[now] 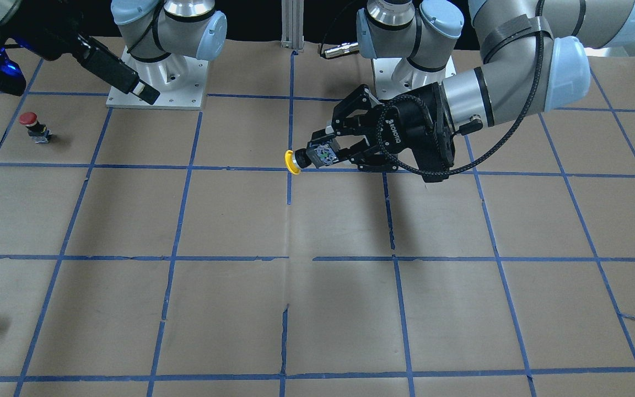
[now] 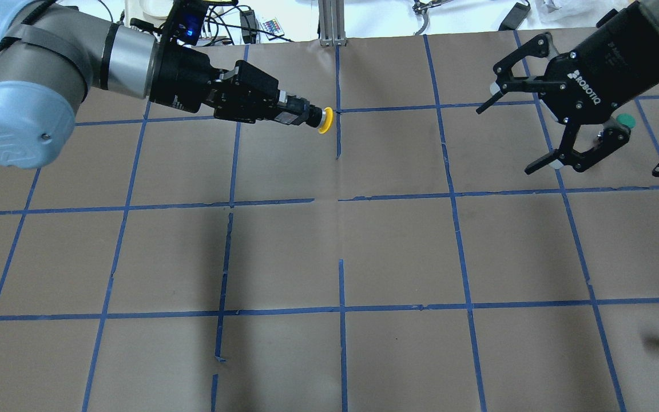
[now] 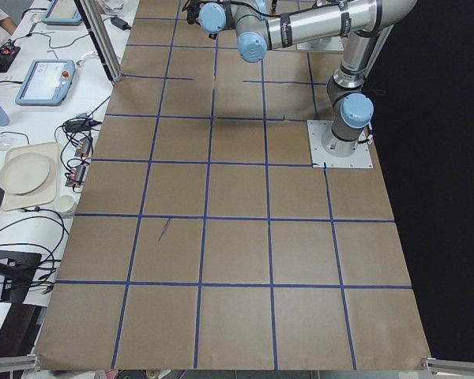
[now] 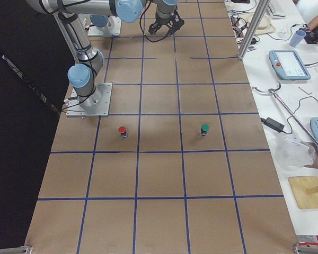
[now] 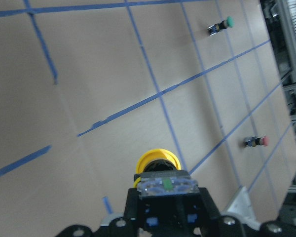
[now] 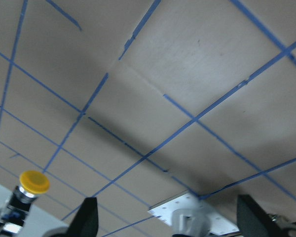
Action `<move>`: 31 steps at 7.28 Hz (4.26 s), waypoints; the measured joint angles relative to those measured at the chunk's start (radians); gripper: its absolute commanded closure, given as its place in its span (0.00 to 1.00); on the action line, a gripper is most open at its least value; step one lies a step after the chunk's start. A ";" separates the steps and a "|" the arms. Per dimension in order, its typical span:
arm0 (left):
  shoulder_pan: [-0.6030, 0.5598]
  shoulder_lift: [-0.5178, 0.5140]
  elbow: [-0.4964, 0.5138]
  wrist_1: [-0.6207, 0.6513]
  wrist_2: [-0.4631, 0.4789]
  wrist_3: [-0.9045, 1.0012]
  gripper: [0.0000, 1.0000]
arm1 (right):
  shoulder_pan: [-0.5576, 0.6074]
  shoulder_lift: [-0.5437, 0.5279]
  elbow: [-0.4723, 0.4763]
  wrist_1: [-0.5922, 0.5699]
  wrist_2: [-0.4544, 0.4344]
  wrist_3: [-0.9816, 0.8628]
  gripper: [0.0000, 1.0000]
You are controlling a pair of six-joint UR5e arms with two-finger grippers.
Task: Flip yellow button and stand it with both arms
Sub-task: 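Lift the button with the left gripper and carry it toward the right gripper, then hold the button out with the left gripper while the right gripper approaches its yellow cap, then grasp the yellow cap with the right gripper while the left gripper releases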
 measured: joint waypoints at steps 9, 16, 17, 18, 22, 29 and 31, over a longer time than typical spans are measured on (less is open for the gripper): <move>-0.144 -0.003 -0.058 0.103 -0.496 -0.297 0.89 | -0.014 -0.014 0.000 0.009 0.413 0.504 0.01; -0.145 -0.008 -0.048 0.104 -0.492 -0.311 0.89 | 0.068 -0.018 -0.001 -0.015 0.429 0.569 0.64; -0.145 -0.008 -0.048 0.104 -0.492 -0.311 0.89 | 0.068 -0.016 -0.002 -0.016 0.429 0.569 0.77; -0.145 -0.008 -0.048 0.103 -0.491 -0.311 0.89 | 0.065 -0.013 -0.002 -0.017 0.429 0.568 0.85; -0.145 -0.007 -0.047 0.115 -0.488 -0.340 0.01 | 0.059 -0.012 -0.002 -0.014 0.443 0.569 0.90; -0.128 -0.050 0.032 0.473 -0.241 -0.807 0.02 | -0.065 -0.007 -0.050 -0.055 0.242 0.421 0.91; -0.129 -0.079 0.105 0.495 -0.002 -0.831 0.02 | -0.070 -0.005 -0.051 -0.044 -0.056 0.113 0.92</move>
